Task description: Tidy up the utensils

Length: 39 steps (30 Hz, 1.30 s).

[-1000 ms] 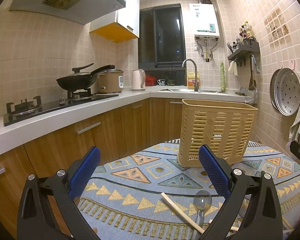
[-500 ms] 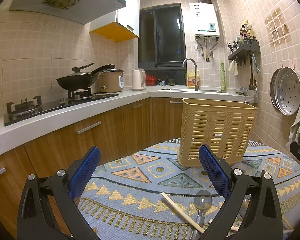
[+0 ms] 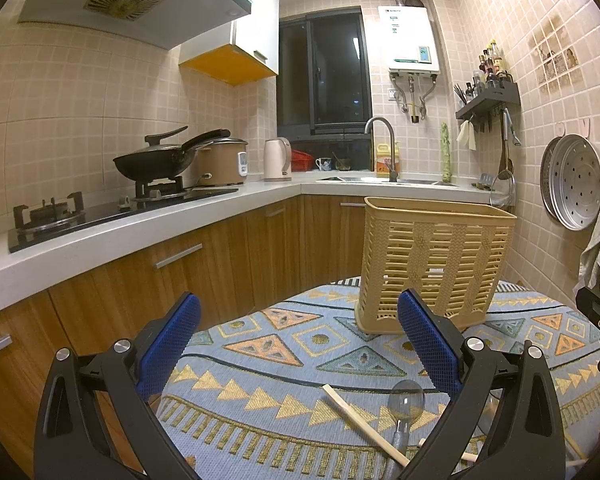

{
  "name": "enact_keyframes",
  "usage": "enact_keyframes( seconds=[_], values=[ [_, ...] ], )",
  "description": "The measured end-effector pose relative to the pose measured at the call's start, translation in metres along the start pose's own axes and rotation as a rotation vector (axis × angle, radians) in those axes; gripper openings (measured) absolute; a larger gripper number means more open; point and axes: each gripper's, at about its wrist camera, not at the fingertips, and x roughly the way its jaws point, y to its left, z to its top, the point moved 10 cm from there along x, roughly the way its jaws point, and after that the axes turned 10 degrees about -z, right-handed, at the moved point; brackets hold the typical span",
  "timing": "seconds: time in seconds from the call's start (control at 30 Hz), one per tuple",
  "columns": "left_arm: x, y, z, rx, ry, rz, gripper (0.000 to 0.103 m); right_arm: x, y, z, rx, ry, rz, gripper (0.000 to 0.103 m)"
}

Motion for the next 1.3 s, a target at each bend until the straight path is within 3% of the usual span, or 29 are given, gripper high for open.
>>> enact_keyframes(
  seconds=[0.6, 0.83, 0.93, 1.1, 1.2, 1.27, 1.3],
  values=[
    [0.0, 0.002, 0.0, -0.003, 0.004, 0.002, 0.095, 0.001, -0.001, -0.001, -0.011, 0.006, -0.015, 0.096],
    [0.007, 0.008, -0.003, -0.038, 0.032, -0.023, 0.095, 0.017, -0.007, -0.006, -0.027, 0.068, -0.088, 0.096],
    [0.013, 0.022, -0.008, -0.098, 0.106, -0.033, 0.093, 0.022, -0.009, -0.008, -0.021, 0.093, -0.097, 0.096],
    [0.013, 0.025, -0.013, -0.114, 0.275, -0.159, 0.089, 0.02, -0.007, -0.008, 0.001, 0.129, -0.059, 0.096],
    [0.011, 0.015, -0.022, -0.08, 0.418, -0.245, 0.08, 0.022, -0.006, -0.006, -0.019, 0.2, -0.05, 0.096],
    [0.012, 0.007, -0.035, -0.092, 0.523, -0.316, 0.078, 0.029, -0.003, -0.007, -0.061, 0.291, -0.007, 0.096],
    [0.013, 0.004, -0.042, -0.11, 0.565, -0.347, 0.072, 0.032, -0.001, -0.009, -0.076, 0.346, 0.016, 0.096]
  ],
)
